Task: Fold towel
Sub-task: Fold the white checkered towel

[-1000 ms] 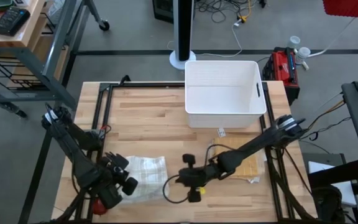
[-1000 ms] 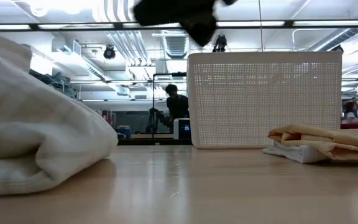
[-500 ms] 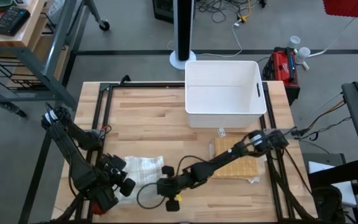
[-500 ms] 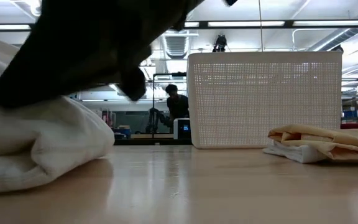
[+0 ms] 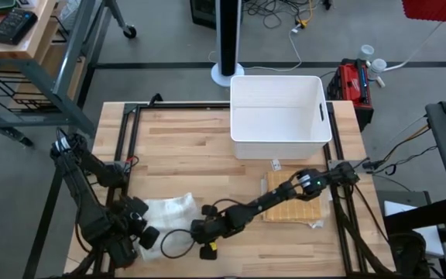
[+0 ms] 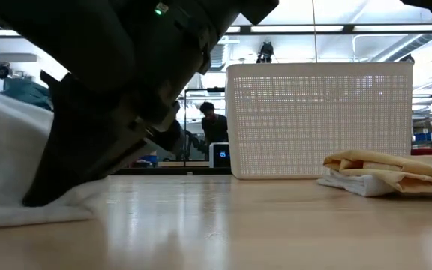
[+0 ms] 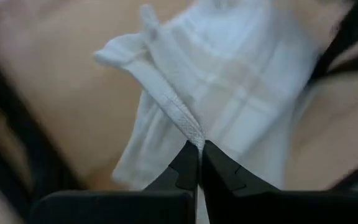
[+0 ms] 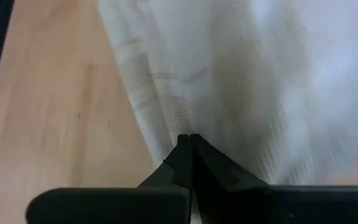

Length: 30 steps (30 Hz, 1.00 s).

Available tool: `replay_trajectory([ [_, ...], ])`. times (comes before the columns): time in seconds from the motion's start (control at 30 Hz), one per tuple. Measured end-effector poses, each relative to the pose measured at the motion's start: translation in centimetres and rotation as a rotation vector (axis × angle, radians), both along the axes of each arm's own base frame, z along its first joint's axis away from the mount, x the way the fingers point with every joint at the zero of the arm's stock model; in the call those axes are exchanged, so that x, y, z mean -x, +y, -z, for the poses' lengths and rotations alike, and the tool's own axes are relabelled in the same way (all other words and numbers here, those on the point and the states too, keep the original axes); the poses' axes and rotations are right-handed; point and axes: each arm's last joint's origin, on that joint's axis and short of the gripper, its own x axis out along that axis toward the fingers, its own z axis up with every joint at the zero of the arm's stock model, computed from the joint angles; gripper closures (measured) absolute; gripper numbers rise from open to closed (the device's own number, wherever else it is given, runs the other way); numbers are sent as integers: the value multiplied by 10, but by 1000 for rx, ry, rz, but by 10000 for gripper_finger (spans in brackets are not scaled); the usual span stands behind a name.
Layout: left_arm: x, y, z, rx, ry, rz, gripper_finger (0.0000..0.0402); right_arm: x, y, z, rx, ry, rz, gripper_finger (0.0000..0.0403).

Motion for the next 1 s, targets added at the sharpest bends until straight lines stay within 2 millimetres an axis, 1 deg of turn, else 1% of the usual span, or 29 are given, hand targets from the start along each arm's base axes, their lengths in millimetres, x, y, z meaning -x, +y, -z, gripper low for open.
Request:
replay_trajectory([
  [0.07, 3, -4, 1, 76, 87, -3, 401, 1, -3, -1, 10, 14, 6, 403],
  [0.17, 1, -16, 10, 145, 130, 5, 401, 2, -5, -3, 12, 22, 8, 403],
  [0.27, -2, -23, 23, 138, 156, -22, 401, 3, -5, -5, 19, 25, 5, 403],
  [0.33, -4, -27, 36, 95, 190, -43, 401, 3, -5, -5, 19, 28, 3, 403],
  [0.4, -6, -33, 48, 93, 234, -47, 401, 4, -4, -6, 23, 35, 2, 403],
  [0.53, -10, -43, 59, 124, 251, -35, 390, 7, -6, -5, 35, 73, 6, 403],
  [0.6, -10, -44, 58, 143, 241, -30, 377, 8, -9, -5, 43, 90, 13, 403],
  [0.7, -7, -45, 49, 201, 213, -19, 357, 12, -14, -8, 88, 122, 36, 403],
  [0.87, -6, -51, 40, 301, 154, 11, 328, 23, -29, -16, 275, 188, 106, 403],
  [1.0, -8, -51, 40, 281, 98, 17, 317, 32, -36, -26, 394, 234, 100, 403],
])
